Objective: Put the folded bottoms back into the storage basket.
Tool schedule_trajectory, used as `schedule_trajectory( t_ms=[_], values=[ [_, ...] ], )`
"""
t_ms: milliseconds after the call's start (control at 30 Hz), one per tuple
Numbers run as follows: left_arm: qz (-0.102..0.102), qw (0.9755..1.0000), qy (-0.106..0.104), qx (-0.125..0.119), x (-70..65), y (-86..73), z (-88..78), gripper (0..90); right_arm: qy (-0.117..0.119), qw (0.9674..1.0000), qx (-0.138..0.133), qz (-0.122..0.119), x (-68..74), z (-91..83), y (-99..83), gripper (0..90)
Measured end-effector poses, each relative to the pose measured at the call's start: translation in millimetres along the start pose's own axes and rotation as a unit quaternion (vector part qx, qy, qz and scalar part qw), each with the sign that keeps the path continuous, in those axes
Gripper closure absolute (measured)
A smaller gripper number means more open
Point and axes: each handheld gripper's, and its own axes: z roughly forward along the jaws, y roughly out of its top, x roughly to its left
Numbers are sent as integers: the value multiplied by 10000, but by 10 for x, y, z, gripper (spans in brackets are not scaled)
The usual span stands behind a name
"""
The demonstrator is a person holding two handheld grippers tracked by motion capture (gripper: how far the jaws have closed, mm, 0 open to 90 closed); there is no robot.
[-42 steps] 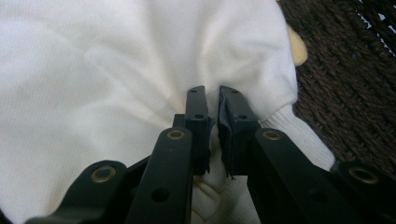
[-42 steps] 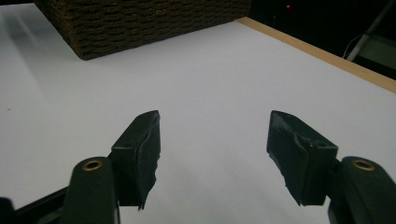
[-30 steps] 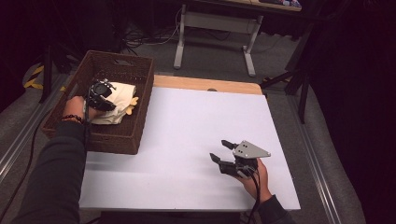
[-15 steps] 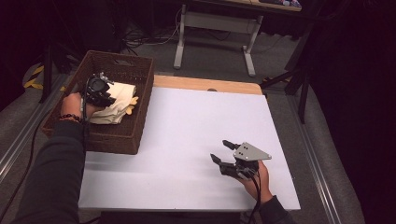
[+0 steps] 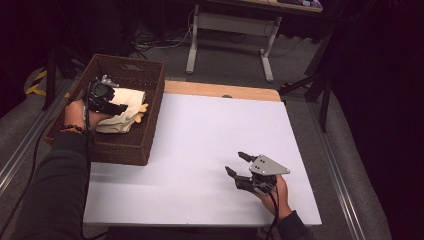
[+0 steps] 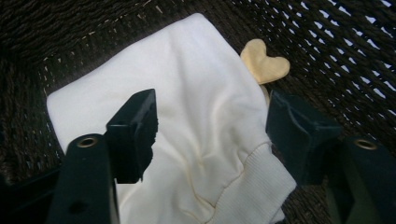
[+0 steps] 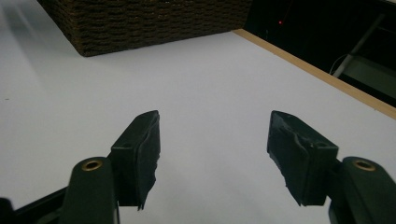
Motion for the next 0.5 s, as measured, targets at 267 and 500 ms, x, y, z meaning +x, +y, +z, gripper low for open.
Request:
schedule_trajectory(
  t_ms=[267,500],
  values=[
    [-8,9997,-160,-201,-34,7,-48,236,-122,9999,-114,32,16,-16,-16,318],
    [70,9986,-198,-489,-106,36,-129,178,-163,9995,-153,218,-4,-12,-27,210]
  ],
)
